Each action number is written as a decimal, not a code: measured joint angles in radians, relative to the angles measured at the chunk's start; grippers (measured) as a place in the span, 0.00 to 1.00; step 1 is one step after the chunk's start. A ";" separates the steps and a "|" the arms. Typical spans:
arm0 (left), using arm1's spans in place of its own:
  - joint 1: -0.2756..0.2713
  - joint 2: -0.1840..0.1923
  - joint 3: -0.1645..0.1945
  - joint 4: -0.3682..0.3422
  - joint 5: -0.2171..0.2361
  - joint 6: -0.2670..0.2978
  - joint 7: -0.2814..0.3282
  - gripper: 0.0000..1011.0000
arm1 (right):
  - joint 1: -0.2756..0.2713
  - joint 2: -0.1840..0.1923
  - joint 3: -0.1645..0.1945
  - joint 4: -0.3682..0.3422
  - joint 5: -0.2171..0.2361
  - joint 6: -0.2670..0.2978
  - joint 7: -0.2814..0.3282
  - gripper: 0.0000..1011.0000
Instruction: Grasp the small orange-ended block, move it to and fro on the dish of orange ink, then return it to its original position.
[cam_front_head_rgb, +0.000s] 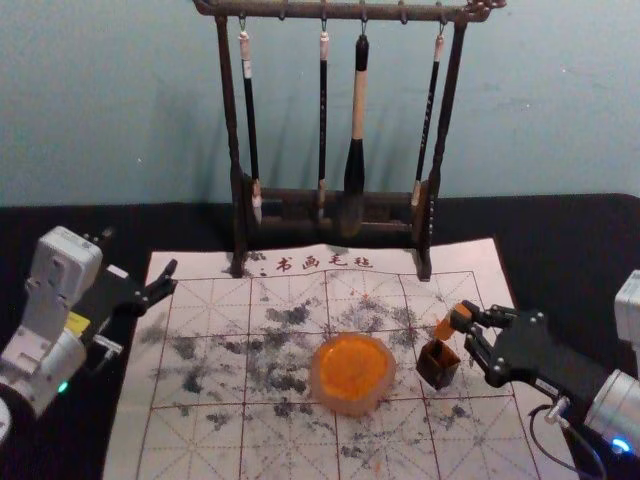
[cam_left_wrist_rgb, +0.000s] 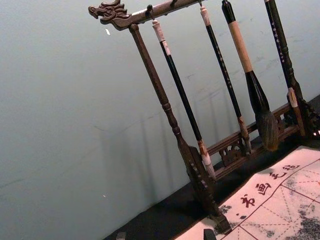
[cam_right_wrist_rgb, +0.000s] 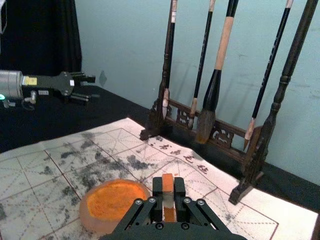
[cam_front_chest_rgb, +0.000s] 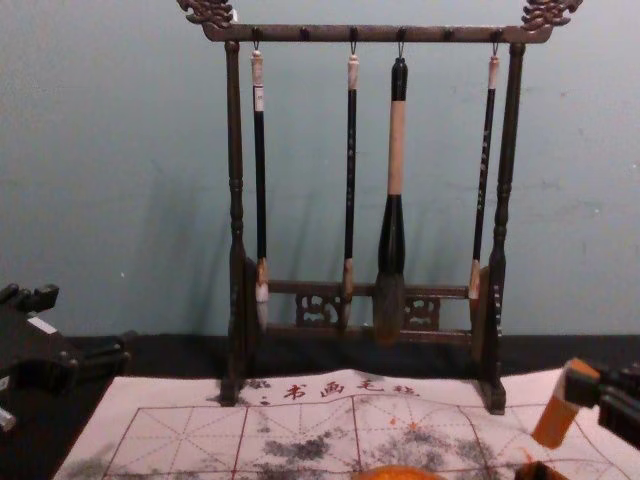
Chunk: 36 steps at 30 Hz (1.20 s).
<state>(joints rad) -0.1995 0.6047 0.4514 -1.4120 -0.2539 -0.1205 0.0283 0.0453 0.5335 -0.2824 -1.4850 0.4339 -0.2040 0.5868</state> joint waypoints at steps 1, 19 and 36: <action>0.000 0.000 0.000 0.000 0.000 0.000 0.000 0.99 | 0.002 0.000 0.000 -0.002 0.003 0.003 0.001 0.09; 0.000 0.000 0.000 0.000 0.000 0.000 0.000 0.99 | 0.131 -0.015 -0.109 0.021 0.007 0.128 0.041 0.09; 0.000 0.000 0.000 0.000 0.000 0.000 0.000 0.99 | 0.244 -0.014 -0.249 0.051 -0.038 0.240 0.083 0.09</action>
<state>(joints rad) -0.1995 0.6047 0.4514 -1.4120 -0.2539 -0.1205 0.0283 0.2893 0.5194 -0.5310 -1.4340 0.3961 0.0356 0.6699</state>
